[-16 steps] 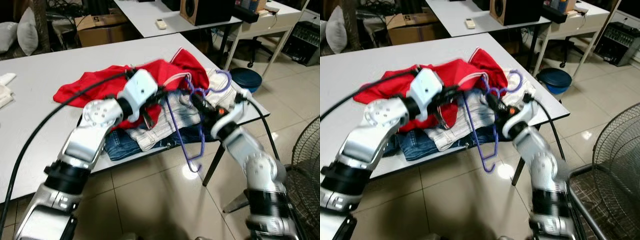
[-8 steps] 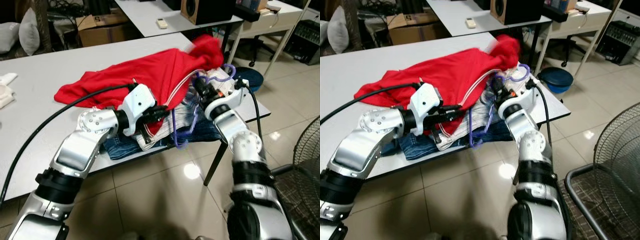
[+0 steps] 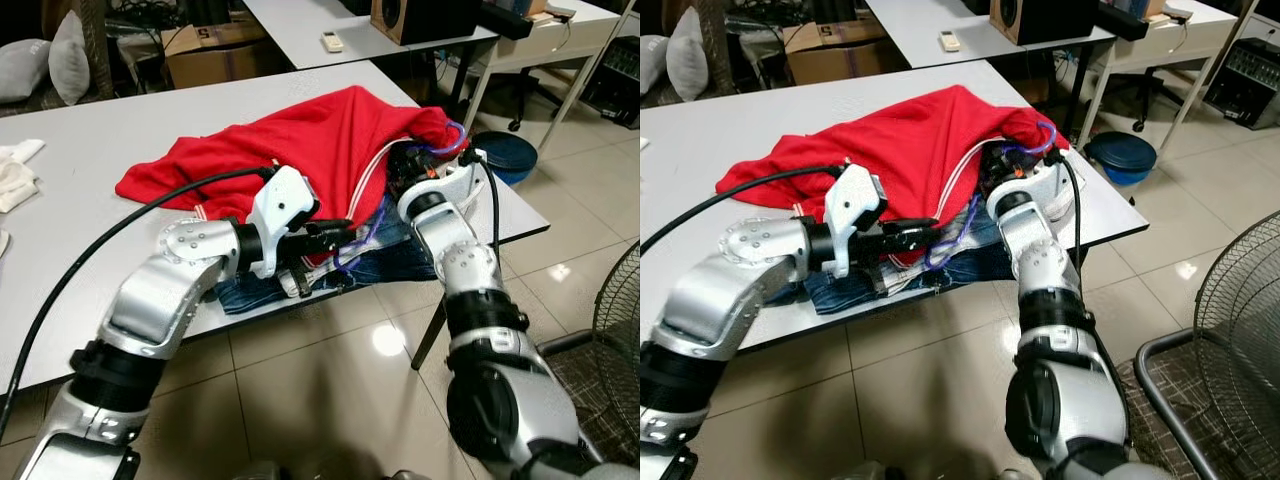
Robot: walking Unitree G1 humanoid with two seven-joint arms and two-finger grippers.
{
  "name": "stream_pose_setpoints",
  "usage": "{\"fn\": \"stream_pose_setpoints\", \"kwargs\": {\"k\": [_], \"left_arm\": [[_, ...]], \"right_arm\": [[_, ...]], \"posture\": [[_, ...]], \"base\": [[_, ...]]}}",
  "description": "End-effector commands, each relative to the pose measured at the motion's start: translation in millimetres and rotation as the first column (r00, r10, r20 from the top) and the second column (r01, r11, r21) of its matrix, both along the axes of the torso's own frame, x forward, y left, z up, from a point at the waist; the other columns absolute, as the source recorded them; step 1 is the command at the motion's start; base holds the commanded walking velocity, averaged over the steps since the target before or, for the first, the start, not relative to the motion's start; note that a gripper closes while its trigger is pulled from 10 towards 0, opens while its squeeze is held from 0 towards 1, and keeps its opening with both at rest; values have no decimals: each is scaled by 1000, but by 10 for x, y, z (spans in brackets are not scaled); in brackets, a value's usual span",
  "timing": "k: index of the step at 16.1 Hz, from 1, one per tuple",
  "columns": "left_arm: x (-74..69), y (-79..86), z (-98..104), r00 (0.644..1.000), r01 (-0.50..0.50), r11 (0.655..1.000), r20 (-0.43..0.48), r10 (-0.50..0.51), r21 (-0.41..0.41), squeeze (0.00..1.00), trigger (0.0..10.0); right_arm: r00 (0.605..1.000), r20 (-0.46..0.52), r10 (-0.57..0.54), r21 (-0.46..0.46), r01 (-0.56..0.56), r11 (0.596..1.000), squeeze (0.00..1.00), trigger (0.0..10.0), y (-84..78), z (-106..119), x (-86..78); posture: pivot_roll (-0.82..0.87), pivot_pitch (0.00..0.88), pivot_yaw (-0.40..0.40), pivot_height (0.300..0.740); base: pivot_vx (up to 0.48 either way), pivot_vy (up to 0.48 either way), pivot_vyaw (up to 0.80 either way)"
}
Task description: Hang hanger
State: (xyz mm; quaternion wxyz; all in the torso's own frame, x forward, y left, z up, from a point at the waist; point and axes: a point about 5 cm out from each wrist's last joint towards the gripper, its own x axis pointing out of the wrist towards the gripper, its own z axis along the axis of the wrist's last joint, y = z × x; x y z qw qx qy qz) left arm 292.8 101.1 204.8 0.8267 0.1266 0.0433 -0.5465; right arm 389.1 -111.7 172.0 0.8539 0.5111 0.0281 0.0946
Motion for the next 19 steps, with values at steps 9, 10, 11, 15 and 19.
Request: {"fn": "stream_pose_setpoints", "kwargs": {"k": [9, 10, 11, 15, 19], "left_arm": [[-144, -163, 80, 984, 120, 982, -114, -137, -143, 0, 0], [-136, -198, 115, 984, 119, 978, -113, -139, -169, 0, 0], [-62, -399, 273, 987, 96, 950, -93, -129, -298, 0, 0], [34, -647, 536, 980, 13, 840, -159, -117, -542, 0, 0], [96, -592, 292, 994, -41, 948, -108, 7, -316, 0, 0]], "right_arm": [[987, 34, -159, 141, 152, 978, 0, 10000, -163, 207, 153], [987, 32, -157, 141, 151, 978, 0, 10000, -144, 201, 154], [989, 15, -144, 134, 141, 981, 0, 10000, -43, 171, 151], [989, -16, -144, 142, 145, 979, 0, 10000, 59, 149, 135], [985, -51, -166, 178, 173, 969, 0, 10000, -25, 131, 137]], "posture": [[36, 8, 63, 740], [36, 8, 63, 740], [36, 6, 57, 740], [16, 2, 68, 740], [5, 0, 67, 740]], "base": [[0, 0, 0], [0, 0, 0], [0, 0, 0], [0, 0, 0], [0, 0, 0]]}}
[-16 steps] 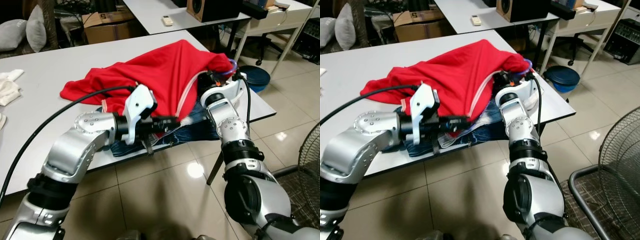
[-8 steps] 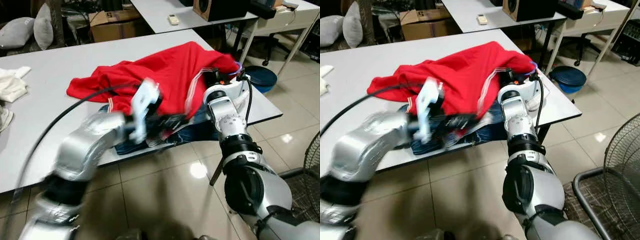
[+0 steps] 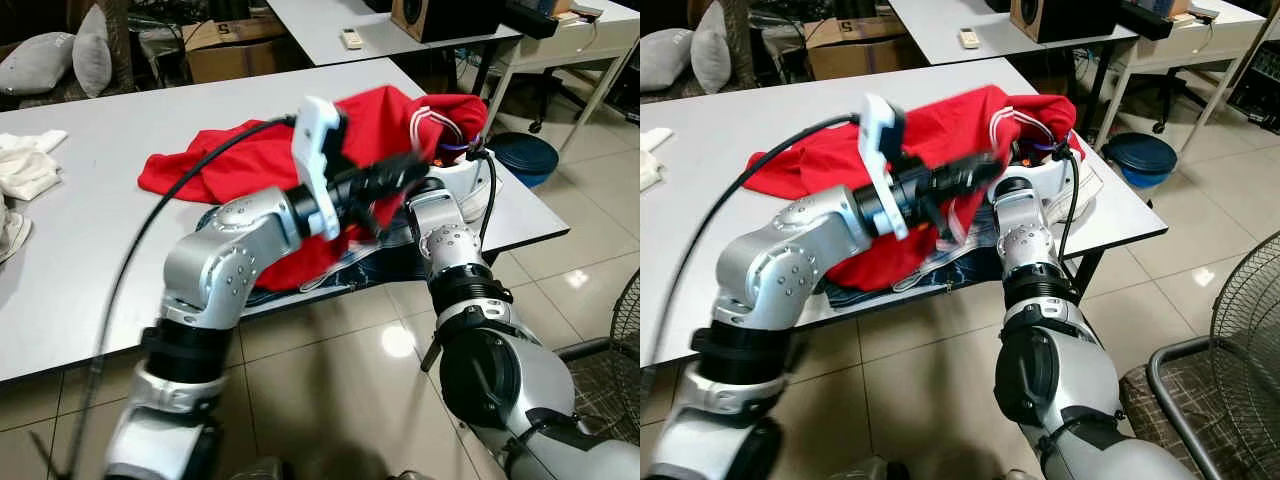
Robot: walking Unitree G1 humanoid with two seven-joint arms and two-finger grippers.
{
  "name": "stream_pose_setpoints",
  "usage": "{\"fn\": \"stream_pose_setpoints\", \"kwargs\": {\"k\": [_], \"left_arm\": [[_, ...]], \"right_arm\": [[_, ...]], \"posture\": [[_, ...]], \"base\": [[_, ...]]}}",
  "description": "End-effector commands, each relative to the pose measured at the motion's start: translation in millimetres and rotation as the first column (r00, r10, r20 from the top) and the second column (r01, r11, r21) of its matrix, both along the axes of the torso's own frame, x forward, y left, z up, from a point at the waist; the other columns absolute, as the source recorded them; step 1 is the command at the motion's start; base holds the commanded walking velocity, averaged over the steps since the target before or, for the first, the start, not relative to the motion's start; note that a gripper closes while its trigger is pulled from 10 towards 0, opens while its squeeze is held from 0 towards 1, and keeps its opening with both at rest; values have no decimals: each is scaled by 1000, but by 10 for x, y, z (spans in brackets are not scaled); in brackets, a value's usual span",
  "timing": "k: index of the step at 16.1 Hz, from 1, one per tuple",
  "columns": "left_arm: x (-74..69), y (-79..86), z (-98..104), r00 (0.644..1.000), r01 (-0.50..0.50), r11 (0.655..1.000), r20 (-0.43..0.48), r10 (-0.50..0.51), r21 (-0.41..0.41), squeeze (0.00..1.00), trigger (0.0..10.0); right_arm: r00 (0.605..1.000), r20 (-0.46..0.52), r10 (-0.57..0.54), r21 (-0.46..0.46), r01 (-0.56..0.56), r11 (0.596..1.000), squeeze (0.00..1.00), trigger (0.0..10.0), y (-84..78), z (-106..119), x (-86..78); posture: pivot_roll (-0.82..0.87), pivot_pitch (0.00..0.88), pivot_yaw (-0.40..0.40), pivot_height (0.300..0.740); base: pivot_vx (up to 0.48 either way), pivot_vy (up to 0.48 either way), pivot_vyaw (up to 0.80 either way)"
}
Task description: Hang hanger
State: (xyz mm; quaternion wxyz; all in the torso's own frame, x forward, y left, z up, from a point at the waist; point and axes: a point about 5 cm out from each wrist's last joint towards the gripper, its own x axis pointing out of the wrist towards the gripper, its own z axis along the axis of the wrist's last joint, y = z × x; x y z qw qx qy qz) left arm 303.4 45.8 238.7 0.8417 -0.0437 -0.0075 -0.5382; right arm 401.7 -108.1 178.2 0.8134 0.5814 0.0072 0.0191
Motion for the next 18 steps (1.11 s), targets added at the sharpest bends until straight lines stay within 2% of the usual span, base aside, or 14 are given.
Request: {"fn": "stream_pose_setpoints", "kwargs": {"k": [1, 3, 4, 5, 6, 7, 8, 9, 12, 14, 15, 16, 17, 18], "left_arm": [[13, -11, -193, 998, -31, 985, 55, 22, 169, 0, 0], [13, -41, -308, 995, -56, 965, 97, 31, 258, 0, 431], [18, -73, -399, 992, -79, 945, 121, 42, 318, 0, 2627], [39, -82, -481, 985, -118, 918, 160, 61, 378, 0, 6706], [114, -59, -503, 974, -206, 903, 166, 153, 376, 0, 10000], [160, -34, -465, 969, -237, 914, 148, 197, 330, 0, 10000], [171, -18, -418, 969, -233, 926, 150, 196, 296, 0, 10000], [159, -20, -408, 975, -210, 937, 126, 181, 280, 1000, 10000], [123, 46, -303, 978, -192, 958, 122, 169, 213, 1000, 10000], [7, 192, -166, 984, -156, 985, 97, 149, 74, 965, 10000], [-8, 240, -153, 984, -160, 985, 90, 154, 58, 318, 10000], [-21, 342, -131, 981, -182, 983, 79, 178, 39, 0, 10000], [-50, 473, -72, 977, -207, 978, 63, 206, 4, 0, 10000], [-77, 516, -36, 978, -204, 979, 51, 204, -16, 0, 10000]], "right_arm": [[1000, 16, -21, 32, 20, 999, 0, 10000, -83, 79, 10], [1000, 14, -3, 22, 3, 1000, 0, 10000, -94, 93, -1], [1000, 18, 14, 25, -14, 1000, 0, 10000, -93, 104, -17], [1000, 16, 26, 13, -26, 1000, 0, 10000, -96, 107, -36], [999, 20, 34, -3, -34, 999, 0, 10000, -111, 117, -55], [999, 19, 38, -22, -38, 999, 0, 10000, -148, 127, -81], [999, 14, 35, -39, -34, 999, 0, 10000, -198, 133, -104], [999, 14, 33, -45, -32, 998, 0, 10000, -221, 141, -117], [998, 37, 49, -161, -42, 986, 0, 10000, -316, 222, -206], [997, 44, 64, -227, -52, 973, 0, 10000, -388, 274, -285], [997, 37, 68, -234, -58, 971, 0, 10000, -396, 274, -296], [996, 33, 88, -240, -77, 968, 0, 10000, -400, 297, -322], [990, 52, 127, -250, -110, 962, 0, 10000, -396, 371, -365], [988, 69, 140, -252, -118, 960, 0, 10000, -402, 415, -389]], "posture": [[4, 0, 64, 740], [1, 0, 58, 740], [-3, 0, 53, 740], [-10, 0, 52, 740], [-13, 0, 52, 740], [-22, 0, 53, 740], [-25, 0, 50, 740], [-26, 0, 48, 740], [-33, 0, 41, 740], [-33, 0, 36, 740], [-34, 0, 36, 740], [-36, 0, 36, 740], [-36, 0, 30, 740], [-34, 0, 27, 740]], "base": [[0, 0, 0], [0, 0, 0], [0, 0, 0], [0, 0, 0], [0, 0, 0], [0, 0, 0], [0, 0, 0], [0, 0, 0], [0, 0, 533], [0, 0, 800], [0, 0, 800], [0, 0, 800], [0, 0, 800], [0, 0, 800]]}}
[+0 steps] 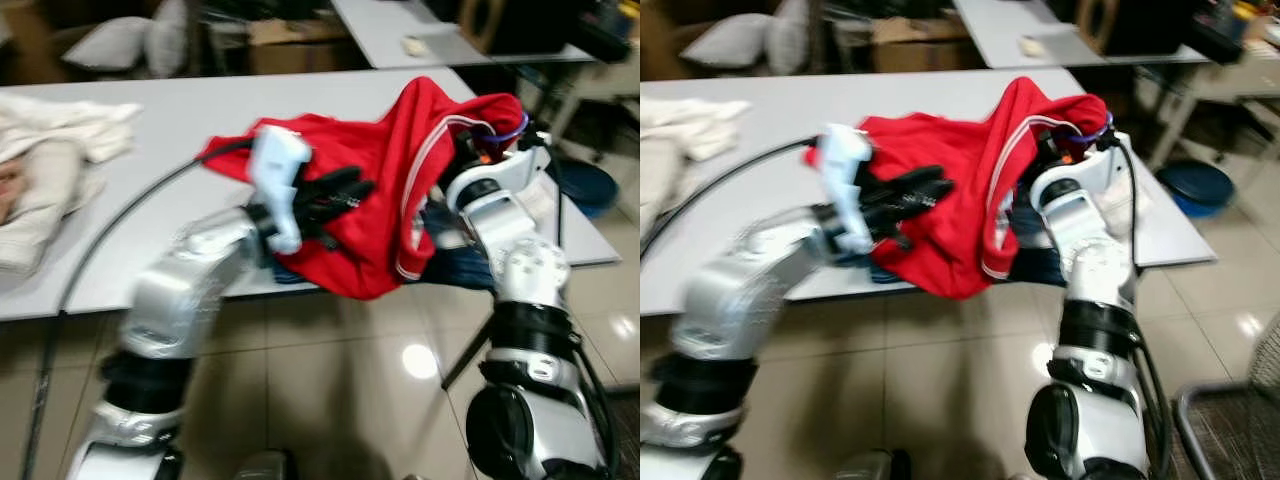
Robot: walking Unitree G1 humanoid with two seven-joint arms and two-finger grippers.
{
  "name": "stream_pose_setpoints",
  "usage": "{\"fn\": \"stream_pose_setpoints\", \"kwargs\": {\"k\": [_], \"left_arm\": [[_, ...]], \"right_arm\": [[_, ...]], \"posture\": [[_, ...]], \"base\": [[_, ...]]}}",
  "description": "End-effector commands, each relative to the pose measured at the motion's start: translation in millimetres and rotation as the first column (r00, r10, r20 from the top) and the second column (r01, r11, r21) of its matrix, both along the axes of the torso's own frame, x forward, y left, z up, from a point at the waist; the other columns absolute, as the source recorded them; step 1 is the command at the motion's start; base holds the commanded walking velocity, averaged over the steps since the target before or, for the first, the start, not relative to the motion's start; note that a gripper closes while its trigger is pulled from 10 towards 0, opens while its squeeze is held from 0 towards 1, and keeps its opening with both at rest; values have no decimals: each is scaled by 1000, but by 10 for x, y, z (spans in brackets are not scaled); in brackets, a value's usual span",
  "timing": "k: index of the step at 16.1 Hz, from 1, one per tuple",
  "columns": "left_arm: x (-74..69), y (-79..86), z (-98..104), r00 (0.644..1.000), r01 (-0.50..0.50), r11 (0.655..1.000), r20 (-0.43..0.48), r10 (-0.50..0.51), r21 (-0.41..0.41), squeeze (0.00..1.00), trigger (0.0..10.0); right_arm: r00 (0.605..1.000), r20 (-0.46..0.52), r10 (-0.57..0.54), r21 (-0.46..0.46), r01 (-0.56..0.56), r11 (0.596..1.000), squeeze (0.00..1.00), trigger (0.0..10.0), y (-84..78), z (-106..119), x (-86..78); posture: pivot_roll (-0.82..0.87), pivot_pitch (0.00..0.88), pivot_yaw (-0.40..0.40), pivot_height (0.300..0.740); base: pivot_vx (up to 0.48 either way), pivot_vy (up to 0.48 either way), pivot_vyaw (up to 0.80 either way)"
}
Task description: Hang hanger
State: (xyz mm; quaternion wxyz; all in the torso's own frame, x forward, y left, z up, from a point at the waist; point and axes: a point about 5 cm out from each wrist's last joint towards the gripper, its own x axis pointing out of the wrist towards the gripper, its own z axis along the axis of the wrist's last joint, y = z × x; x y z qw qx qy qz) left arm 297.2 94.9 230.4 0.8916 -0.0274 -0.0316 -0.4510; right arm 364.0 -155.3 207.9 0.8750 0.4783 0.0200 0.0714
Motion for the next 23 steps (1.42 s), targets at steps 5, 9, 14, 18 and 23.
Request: {"fn": "stream_pose_setpoints", "kwargs": {"k": [5, 9, 14, 18, 23], "left_arm": [[30, 183, -21, 988, -155, 987, -21, 156, 50, 0, 10000], [-218, 431, -193, 994, -108, 947, 24, 106, 303, 0, 10000], [-299, 510, -278, 963, -252, 938, -32, 267, 240, 0, 10000], [-493, 405, -392, 974, -180, 945, -85, 210, 272, 0, 10000], [-519, 297, -417, 976, -163, 953, -99, 193, 254, 0, 10000]], "right_arm": [[996, 55, 67, 27, -69, 997, 0, 10000, 87, 265, -13], [973, 80, 215, -41, -212, 976, 0, 10000, 176, 436, -157], [906, 164, 390, -237, -348, 907, 0, 10000, 121, 471, -645], [883, 135, 449, -270, -403, 874, 0, 10000, 96, 365, -946], [877, 68, 476, -272, -442, 854, 0, 10000, 147, 165, -1080]], "posture": [[-31, 0, 18, 740], [-22, 0, 12, 740], [-7, 8, -22, 740], [-12, 18, -22, 740], [-17, 20, -25, 740]], "base": [[0, 0, 800], [0, 0, 800], [0, 0, 800], [0, 0, 800], [0, 0, 800]]}}
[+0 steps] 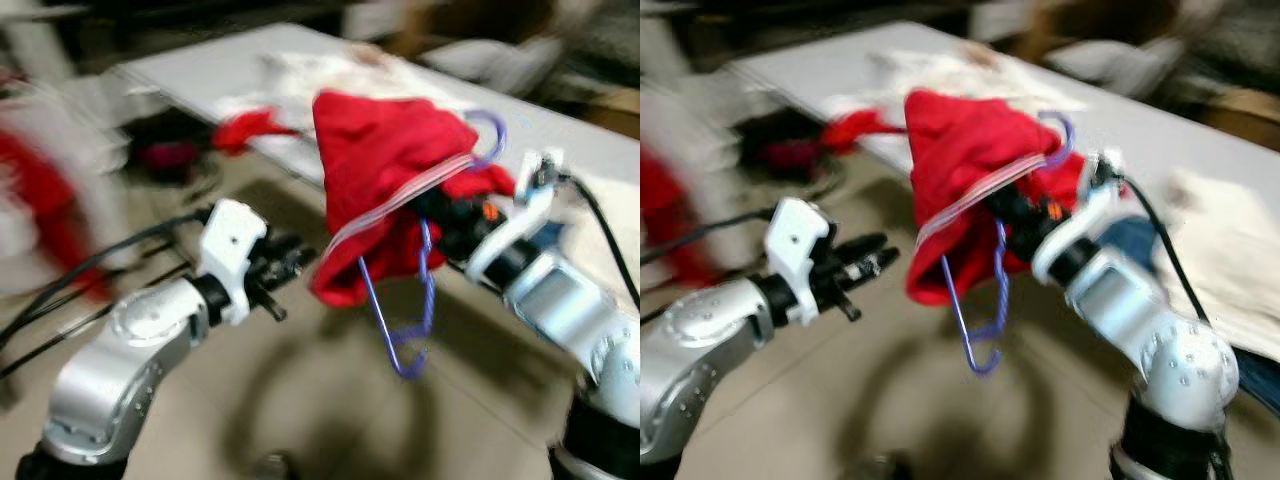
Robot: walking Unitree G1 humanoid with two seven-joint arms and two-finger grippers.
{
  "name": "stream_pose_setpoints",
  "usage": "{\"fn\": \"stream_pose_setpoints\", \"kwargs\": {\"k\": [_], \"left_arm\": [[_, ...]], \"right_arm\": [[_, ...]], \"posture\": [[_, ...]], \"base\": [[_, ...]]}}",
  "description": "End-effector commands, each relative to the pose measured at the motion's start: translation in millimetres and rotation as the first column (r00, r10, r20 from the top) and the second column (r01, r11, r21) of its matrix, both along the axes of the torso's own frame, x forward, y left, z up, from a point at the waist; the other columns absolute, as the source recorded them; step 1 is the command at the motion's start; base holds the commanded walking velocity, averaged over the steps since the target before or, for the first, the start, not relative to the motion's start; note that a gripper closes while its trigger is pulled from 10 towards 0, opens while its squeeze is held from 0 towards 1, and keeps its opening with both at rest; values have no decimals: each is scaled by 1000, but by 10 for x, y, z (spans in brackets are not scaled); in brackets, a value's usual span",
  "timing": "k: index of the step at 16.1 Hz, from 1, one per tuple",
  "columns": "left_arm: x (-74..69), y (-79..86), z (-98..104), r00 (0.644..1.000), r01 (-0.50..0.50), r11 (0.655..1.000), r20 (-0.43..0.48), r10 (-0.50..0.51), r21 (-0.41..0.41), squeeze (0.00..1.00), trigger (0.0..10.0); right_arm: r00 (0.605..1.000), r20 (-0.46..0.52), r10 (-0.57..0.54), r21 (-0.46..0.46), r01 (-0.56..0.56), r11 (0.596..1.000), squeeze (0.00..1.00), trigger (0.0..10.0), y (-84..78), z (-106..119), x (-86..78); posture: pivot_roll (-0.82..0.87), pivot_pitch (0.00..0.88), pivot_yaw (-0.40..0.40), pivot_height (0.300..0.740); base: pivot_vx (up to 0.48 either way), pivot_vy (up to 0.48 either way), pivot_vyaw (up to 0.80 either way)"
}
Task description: Hang hanger
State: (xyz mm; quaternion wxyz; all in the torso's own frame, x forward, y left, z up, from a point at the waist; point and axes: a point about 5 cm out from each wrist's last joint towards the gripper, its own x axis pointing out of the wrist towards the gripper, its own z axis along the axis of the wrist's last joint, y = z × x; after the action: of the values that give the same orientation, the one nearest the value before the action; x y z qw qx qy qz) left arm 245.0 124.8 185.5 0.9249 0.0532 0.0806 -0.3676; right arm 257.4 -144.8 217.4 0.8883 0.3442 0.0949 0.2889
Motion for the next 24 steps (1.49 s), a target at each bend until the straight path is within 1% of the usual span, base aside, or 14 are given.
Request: {"fn": "stream_pose_setpoints", "kwargs": {"k": [1, 4, 7, 8, 9, 10, 11, 14, 16, 19, 21, 22, 23, 24], "left_arm": [[10, -11, 29, 1000, -1, 1000, 12, 1, 12, 0, 10000], [-4, -16, 54, 1000, -2, 1000, 7, 2, 2, 0, 10000], [-10, -32, 44, 1000, -8, 1000, 12, 8, 4, 0, 10000], [3, -29, 55, 999, -31, 1000, 24, 31, -4, 0, 10000], [10, -28, 57, 999, -37, 999, 27, 38, -5, 0, 10000], [18, -36, 84, 999, -27, 1000, 42, 27, 4, 0, 10000], [21, -46, 109, 998, -17, 1000, 57, 17, -2, 0, 10000], [47, -12, 124, 995, -52, 999, 81, 53, -12, 0, 10000], [32, 9, 173, 994, -48, 999, 102, 50, -17, 0, 10000], [84, 52, 195, 989, -70, 997, 129, 71, -8, 0, 10000], [83, 35, 204, 989, -56, 998, 136, 57, -14, 0, 10000], [78, 31, 189, 990, -50, 999, 133, 51, -10, 0, 10000], [77, 32, 183, 990, -49, 999, 132, 49, -8, 0, 10000], [74, 35, 177, 990, -47, 999, 132, 47, -6, 0, 10000]], "right_arm": [[1000, 22, 22, -15, -22, 1000, 0, 10000, 26, 28, -23], [1000, 4, 12, -31, -12, 999, 0, 10000, 5, -16, -40], [1000, 1, -31, -68, 31, 997, 0, 10000, -32, -76, 20], [998, 17, -67, -70, 68, 995, 0, 10000, -58, -87, 81], [997, 30, -69, -60, 70, 996, 0, 10000, -55, -83, 103], [993, 94, -66, -97, 75, 992, 0, 10000, -27, -61, 181], [990, 117, -79, -128, 94, 987, 0, 10000, -30, -70, 230], [982, 154, -112, -122, 132, 984, 0, 10000, -58, -97, 315], [966, 207, -157, -89, 179, 980, 0, 10000, -81, -112, 374], [946, 249, -207, -43, 224, 974, 0, 10000, -111, -106, 430], [919, 258, -297, 62, 291, 955, 0, 10000, -214, -39, 478], [906, 281, -318, 91, 304, 948, 0, 10000, -251, -4, 492], [901, 287, -324, 103, 308, 946, 0, 10000, -260, 6, 498], [894, 309, -325, 91, 312, 946, 0, 10000, -262, 19, 516]], "posture": [[-25, 24, -16, 740], [-26, 21, -25, 740], [-20, 12, -45, 740], [-15, 8, -57, 740], [-13, 9, -62, 740], [-12, 12, -67, 740], [-10, 11, -70, 740], [2, 0, -78, 740], [19, 0, -85, 740], [27, 0, -81, 740], [28, 0, -76, 740], [29, 0, -73, 740], [29, 0, -73, 740], [29, 0, -71, 740]], "base": [[0, 0, 800], [0, 0, 800], [0, 0, 800], [0, 0, 800], [0, 0, 800], [0, 0, 800], [0, 0, 800], [0, 0, 800], [0, 0, 800], [0, 0, 800], [0, 0, 0], [0, 0, 0], [0, 0, 0], [0, 0, 0]]}}
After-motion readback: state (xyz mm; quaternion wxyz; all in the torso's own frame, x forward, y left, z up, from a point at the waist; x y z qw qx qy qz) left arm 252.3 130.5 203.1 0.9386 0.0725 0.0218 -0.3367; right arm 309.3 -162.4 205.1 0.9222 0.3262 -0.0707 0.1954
